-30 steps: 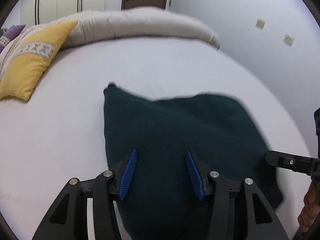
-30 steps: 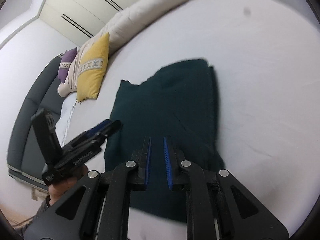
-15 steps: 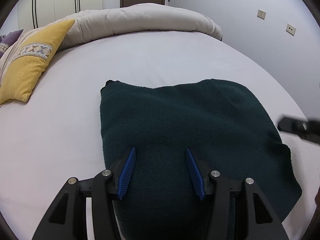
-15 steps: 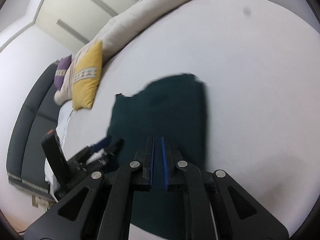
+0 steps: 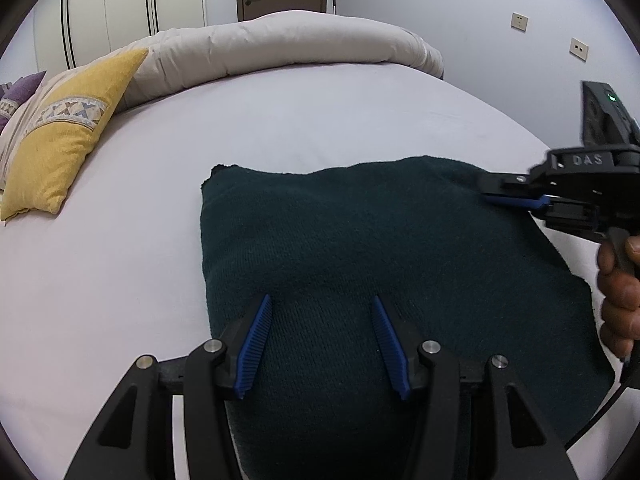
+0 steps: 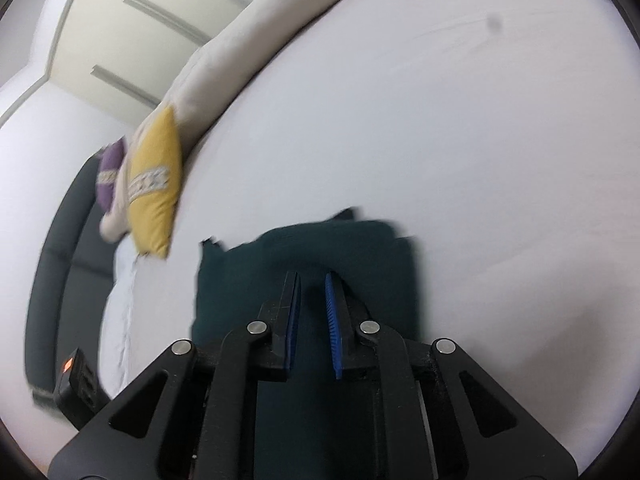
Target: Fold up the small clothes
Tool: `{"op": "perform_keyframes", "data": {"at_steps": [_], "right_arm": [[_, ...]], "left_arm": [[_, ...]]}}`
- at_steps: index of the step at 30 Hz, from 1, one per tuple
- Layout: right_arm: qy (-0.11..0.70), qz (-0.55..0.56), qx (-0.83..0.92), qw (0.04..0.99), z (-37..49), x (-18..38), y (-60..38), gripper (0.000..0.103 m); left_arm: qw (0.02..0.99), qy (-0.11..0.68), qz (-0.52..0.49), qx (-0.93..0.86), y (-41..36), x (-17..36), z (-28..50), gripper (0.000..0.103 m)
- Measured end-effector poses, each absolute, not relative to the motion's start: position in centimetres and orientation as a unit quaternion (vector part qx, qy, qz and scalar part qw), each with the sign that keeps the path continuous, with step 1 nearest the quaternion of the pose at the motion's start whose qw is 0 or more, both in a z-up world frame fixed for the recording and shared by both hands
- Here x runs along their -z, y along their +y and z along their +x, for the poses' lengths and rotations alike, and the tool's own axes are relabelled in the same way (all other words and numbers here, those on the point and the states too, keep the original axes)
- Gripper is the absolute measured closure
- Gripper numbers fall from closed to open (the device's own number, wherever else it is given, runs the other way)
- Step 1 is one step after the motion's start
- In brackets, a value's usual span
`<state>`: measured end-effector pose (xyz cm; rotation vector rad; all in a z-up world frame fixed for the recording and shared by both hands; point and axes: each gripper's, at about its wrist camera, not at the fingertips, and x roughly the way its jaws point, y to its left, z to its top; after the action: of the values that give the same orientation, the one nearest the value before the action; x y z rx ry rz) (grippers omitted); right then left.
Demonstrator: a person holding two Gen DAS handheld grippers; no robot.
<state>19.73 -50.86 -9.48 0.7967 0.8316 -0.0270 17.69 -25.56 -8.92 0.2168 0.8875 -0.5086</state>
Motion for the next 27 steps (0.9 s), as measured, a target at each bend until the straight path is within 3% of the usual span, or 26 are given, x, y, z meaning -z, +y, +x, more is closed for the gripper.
{"op": "perform_keyframes", "data": {"at_steps": [7, 12, 15, 21, 23, 24, 25, 27], "right_arm": [[0.371, 0.344, -0.066, 0.86, 13.3, 6.4, -46.8, 0.083], [0.422, 0.33, -0.075, 0.841, 10.9, 10.5, -45.0, 0.078], [0.388, 0.378, -0.091, 0.836, 8.2, 12.2, -46.3, 0.079], [0.386, 0.349, -0.053, 0.852, 4.4, 10.8, -47.0, 0.078], [0.373, 0.342, -0.028, 0.862, 3.9, 9.3, -47.4, 0.063], [0.36, 0.336, -0.002, 0.871, 3.5, 8.4, -47.9, 0.04], [0.347, 0.333, 0.012, 0.876, 3.0, 7.7, -48.6, 0.024], [0.329, 0.333, 0.021, 0.883, 3.2, 6.5, -49.6, 0.022]], "left_arm": [[0.869, 0.42, 0.107, 0.238, -25.6, 8.9, 17.6, 0.047], [0.874, 0.413, 0.115, 0.23, -25.7, 9.0, 17.0, 0.047], [0.876, 0.407, 0.12, 0.228, -25.8, 9.0, 16.7, 0.047], [0.886, 0.394, 0.109, 0.221, -25.1, 8.8, 15.4, 0.047], [0.884, 0.398, 0.095, 0.227, -24.2, 8.3, 14.7, 0.048], [0.881, 0.403, 0.08, 0.232, -23.4, 7.7, 14.3, 0.048], [0.881, 0.407, 0.062, 0.232, -22.5, 7.2, 14.0, 0.048], [0.891, 0.401, 0.024, 0.212, -20.0, 6.2, 13.5, 0.043]]}}
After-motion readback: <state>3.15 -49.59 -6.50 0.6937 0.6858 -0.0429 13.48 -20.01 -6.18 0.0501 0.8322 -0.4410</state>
